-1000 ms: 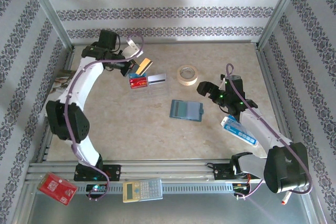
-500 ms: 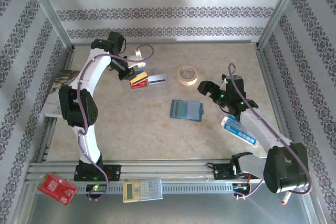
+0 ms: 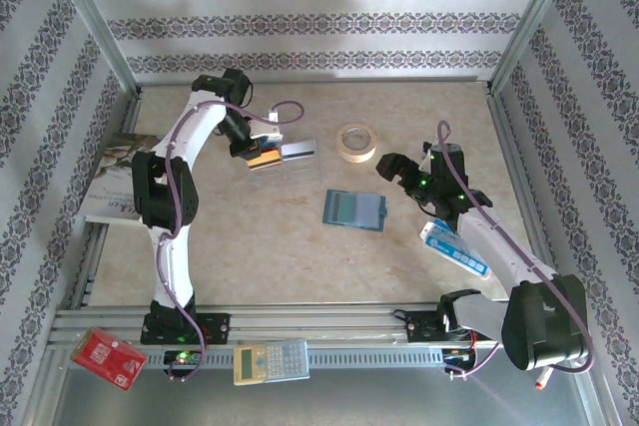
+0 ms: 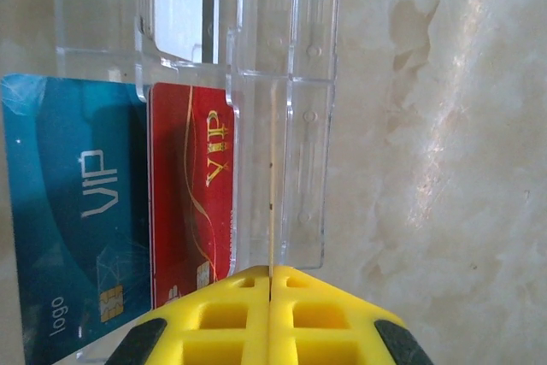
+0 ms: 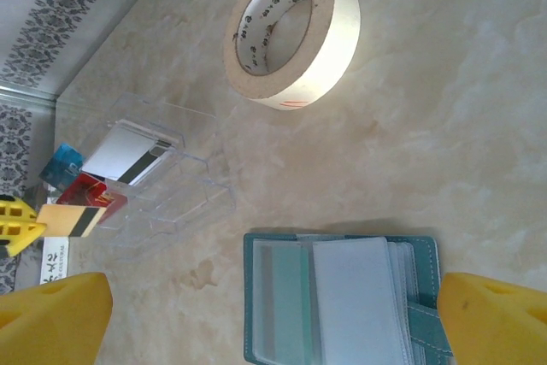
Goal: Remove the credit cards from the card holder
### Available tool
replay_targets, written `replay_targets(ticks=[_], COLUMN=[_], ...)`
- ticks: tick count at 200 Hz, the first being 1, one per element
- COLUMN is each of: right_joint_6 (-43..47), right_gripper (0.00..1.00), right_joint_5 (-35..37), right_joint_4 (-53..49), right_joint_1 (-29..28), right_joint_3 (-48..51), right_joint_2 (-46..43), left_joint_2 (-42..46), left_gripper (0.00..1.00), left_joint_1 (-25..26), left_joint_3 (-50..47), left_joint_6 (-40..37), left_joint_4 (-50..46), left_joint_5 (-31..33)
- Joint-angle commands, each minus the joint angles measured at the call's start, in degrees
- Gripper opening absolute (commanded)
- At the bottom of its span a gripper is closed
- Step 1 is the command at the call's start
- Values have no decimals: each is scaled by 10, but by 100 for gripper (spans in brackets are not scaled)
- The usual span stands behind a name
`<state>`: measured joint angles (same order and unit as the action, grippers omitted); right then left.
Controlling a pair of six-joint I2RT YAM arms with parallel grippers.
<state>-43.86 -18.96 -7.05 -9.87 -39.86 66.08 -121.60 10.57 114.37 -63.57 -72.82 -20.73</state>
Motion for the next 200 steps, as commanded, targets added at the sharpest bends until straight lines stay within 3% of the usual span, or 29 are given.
replay_targets(ticks=[1, 76, 157, 200], right_joint_6=[-9, -12, -15, -15], right_gripper=[98, 98, 98, 98], right_joint_5=[-2, -2, 0, 1], right_joint_4=[-4, -12, -13, -13], right_joint_1=[-1, -10, -16, -17], right_joint_3=[3, 0, 2, 2], right_joint_2=[-12, -17, -17, -18], left_joint_2=[-15, -34, -51, -60], left_gripper=[0, 0, 0, 0], left_joint_1=[9, 25, 28, 28], left_joint_3=[17, 20, 39, 40], left_joint_6=[-29, -50, -46, -37], left_joint_4=[-55, 0, -7, -11], left_joint_5=[17, 24, 62, 42])
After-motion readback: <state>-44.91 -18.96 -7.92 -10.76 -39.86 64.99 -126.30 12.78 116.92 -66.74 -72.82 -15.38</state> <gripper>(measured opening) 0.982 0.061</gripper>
